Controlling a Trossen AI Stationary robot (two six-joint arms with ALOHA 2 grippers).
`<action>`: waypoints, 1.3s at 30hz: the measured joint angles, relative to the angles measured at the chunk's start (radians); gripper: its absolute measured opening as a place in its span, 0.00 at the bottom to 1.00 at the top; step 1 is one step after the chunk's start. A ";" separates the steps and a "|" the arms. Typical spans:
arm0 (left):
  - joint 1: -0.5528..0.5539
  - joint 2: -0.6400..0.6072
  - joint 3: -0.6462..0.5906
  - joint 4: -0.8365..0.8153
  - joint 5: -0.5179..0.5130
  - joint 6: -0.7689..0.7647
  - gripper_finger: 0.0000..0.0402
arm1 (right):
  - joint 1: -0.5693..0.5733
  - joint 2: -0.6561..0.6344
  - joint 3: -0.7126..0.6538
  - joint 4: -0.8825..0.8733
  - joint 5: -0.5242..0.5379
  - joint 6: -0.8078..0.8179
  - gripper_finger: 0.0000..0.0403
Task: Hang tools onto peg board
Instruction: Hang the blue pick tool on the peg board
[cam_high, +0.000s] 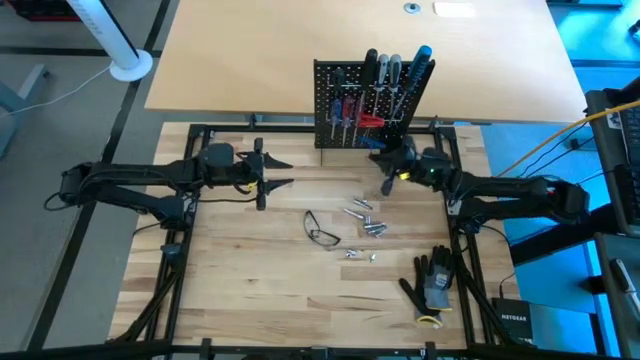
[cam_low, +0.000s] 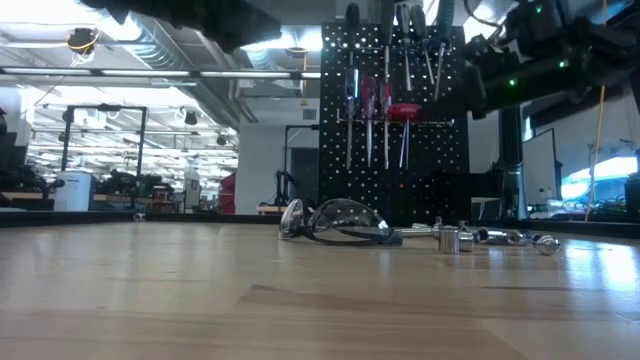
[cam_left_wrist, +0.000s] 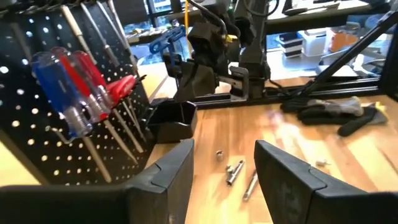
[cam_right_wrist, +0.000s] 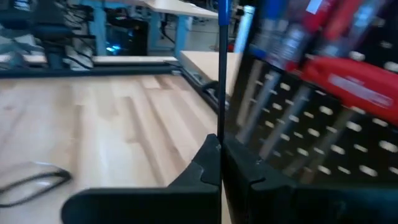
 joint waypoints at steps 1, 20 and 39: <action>0.006 0.000 -0.009 0.013 0.000 0.005 0.39 | -0.028 -0.001 -0.004 0.000 -0.015 -0.004 0.00; 0.044 0.000 -0.141 0.174 0.001 0.015 0.40 | -0.373 -0.049 -0.021 -0.065 -0.473 -0.025 0.00; 0.044 0.000 -0.141 0.196 0.001 -0.002 0.40 | -0.484 -0.240 -0.194 -0.101 -0.398 -0.041 0.00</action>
